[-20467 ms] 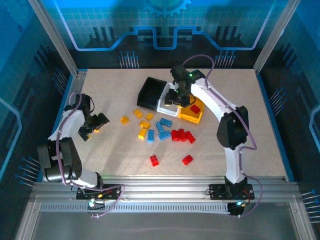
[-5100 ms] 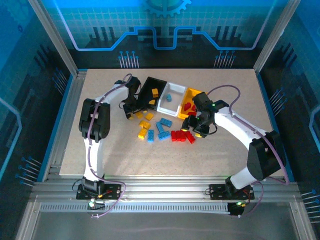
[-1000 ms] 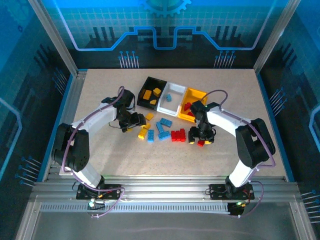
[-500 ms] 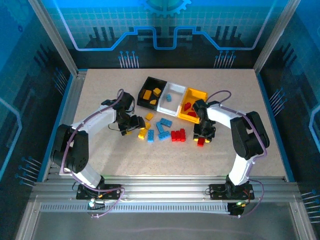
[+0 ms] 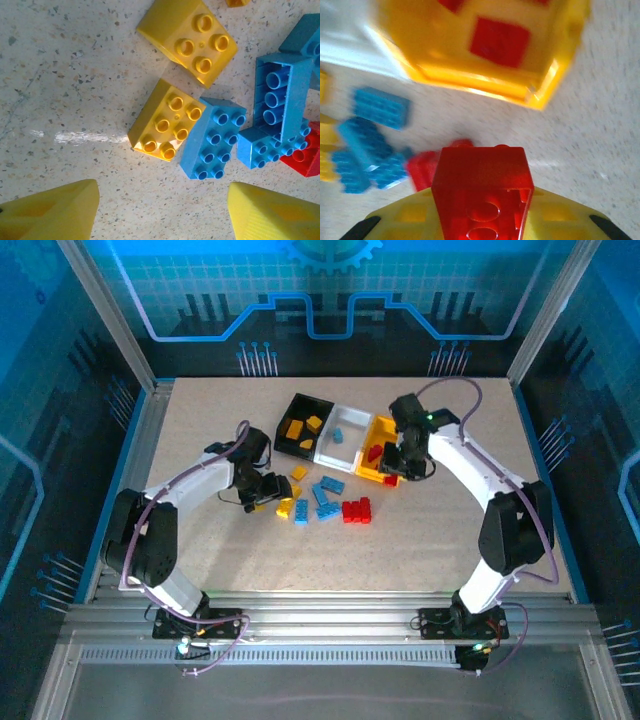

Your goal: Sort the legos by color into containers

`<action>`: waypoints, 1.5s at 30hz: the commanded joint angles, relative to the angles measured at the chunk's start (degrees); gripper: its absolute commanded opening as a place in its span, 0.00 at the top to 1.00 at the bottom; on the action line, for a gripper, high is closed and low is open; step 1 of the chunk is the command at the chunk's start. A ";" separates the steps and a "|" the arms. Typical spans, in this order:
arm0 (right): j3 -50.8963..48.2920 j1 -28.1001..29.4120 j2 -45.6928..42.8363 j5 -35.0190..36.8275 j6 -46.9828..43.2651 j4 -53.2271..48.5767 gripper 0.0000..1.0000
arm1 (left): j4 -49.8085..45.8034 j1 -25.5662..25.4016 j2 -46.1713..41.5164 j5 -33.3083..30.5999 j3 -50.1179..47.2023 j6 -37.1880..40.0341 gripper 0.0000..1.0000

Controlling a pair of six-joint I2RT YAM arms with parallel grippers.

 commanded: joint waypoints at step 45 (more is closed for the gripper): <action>-11.61 5.37 0.23 0.10 -0.39 -0.63 0.41 | -3.87 -3.89 14.98 -8.86 6.66 12.26 0.38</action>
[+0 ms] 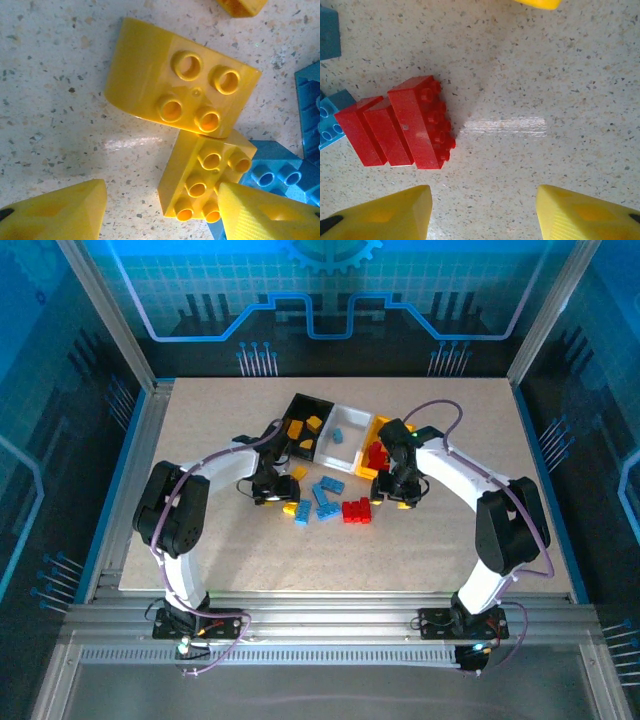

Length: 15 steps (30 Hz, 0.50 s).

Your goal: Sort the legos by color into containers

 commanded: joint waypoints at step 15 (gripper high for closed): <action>9.42 5.04 13.97 0.85 -3.84 1.30 0.44 | -4.85 -0.31 -17.58 -5.28 -14.67 -4.09 0.37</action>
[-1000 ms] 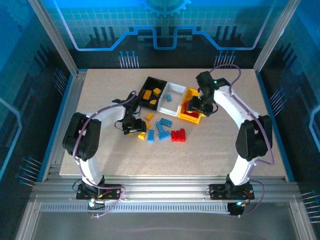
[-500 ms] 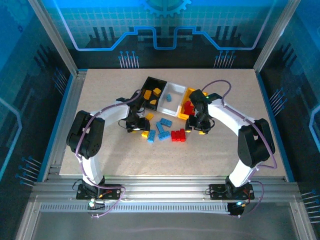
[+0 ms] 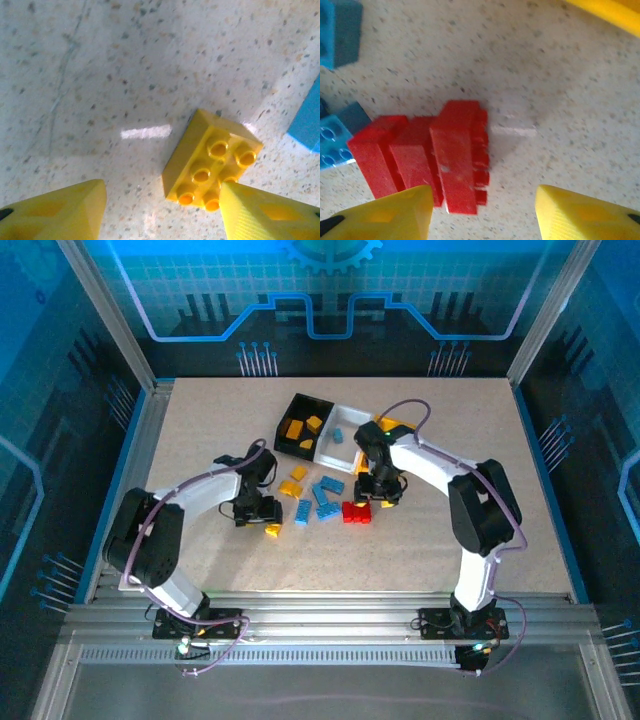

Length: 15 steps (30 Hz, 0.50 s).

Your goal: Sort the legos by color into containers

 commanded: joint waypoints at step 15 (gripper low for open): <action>-7.45 -3.44 -3.40 1.03 -1.41 2.69 0.63 | -0.31 -0.29 -0.33 1.27 3.38 -1.71 0.36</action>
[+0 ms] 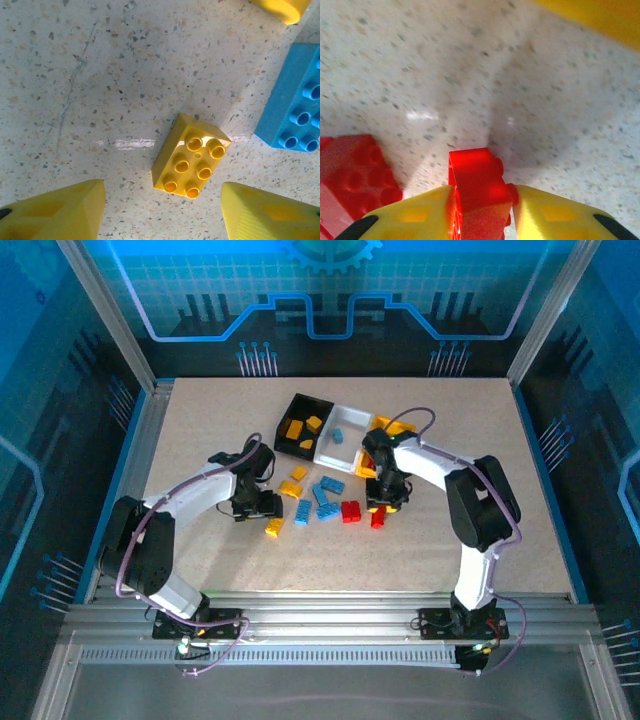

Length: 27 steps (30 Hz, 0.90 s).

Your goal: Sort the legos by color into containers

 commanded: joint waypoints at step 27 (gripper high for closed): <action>0.03 -2.07 -9.56 -3.43 2.11 -1.99 0.75 | 5.22 -1.09 9.99 3.64 -0.14 1.47 0.35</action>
